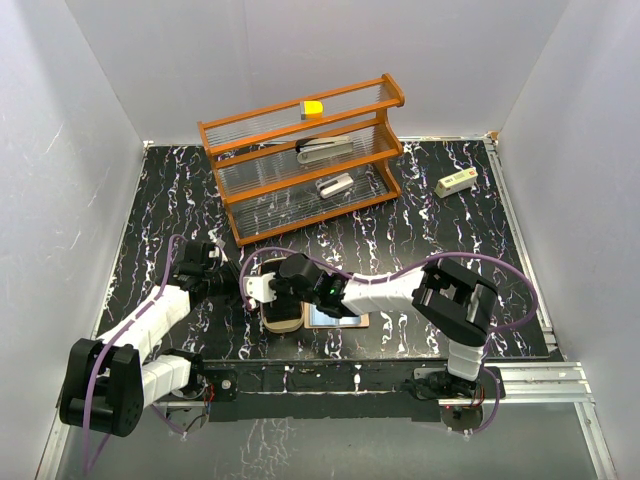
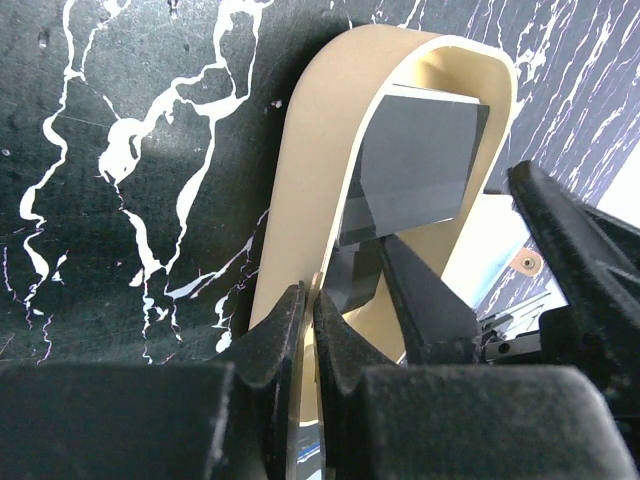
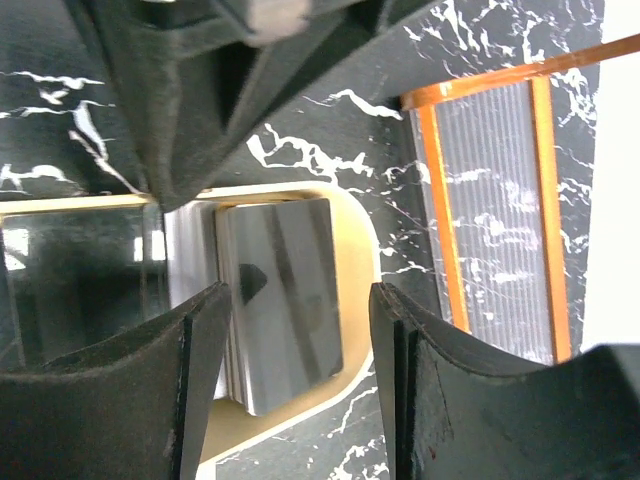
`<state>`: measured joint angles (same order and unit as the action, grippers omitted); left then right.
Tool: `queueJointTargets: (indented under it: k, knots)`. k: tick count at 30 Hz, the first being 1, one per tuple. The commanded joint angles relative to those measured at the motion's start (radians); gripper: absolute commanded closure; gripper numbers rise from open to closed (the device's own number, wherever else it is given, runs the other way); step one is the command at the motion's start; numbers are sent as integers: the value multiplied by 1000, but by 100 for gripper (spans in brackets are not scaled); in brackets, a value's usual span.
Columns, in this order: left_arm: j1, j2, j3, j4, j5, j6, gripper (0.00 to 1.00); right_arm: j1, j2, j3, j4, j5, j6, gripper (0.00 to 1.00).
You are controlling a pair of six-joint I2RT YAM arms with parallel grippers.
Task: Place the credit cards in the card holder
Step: Pick up the credit card from the storage box.
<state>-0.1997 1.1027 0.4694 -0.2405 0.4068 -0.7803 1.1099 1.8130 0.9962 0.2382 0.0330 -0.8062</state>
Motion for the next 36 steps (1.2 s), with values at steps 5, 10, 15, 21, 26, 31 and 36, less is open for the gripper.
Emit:
queueJointTargets:
  k: [5,10,15,21,26,31,36]
  knots:
    - [6,5,6,-67,-69,24,97,-5,-7,17,119,67,-28,47]
    - [5,4,6,-66,-65,24,98,-11,10,28,105,22,-1,46]
    - [5,1,6,-64,-65,24,99,-12,24,54,11,-62,12,33]
    - [6,-3,14,-73,-64,23,100,-12,17,76,-87,-155,31,25]
    - [6,-10,22,-76,-69,29,100,-11,0,58,-165,-239,33,18]
    - [5,2,21,-69,-67,34,100,-9,-25,37,-212,-286,45,6]
    - [5,13,18,-54,-59,37,100,-2,-18,76,-317,-289,29,4]
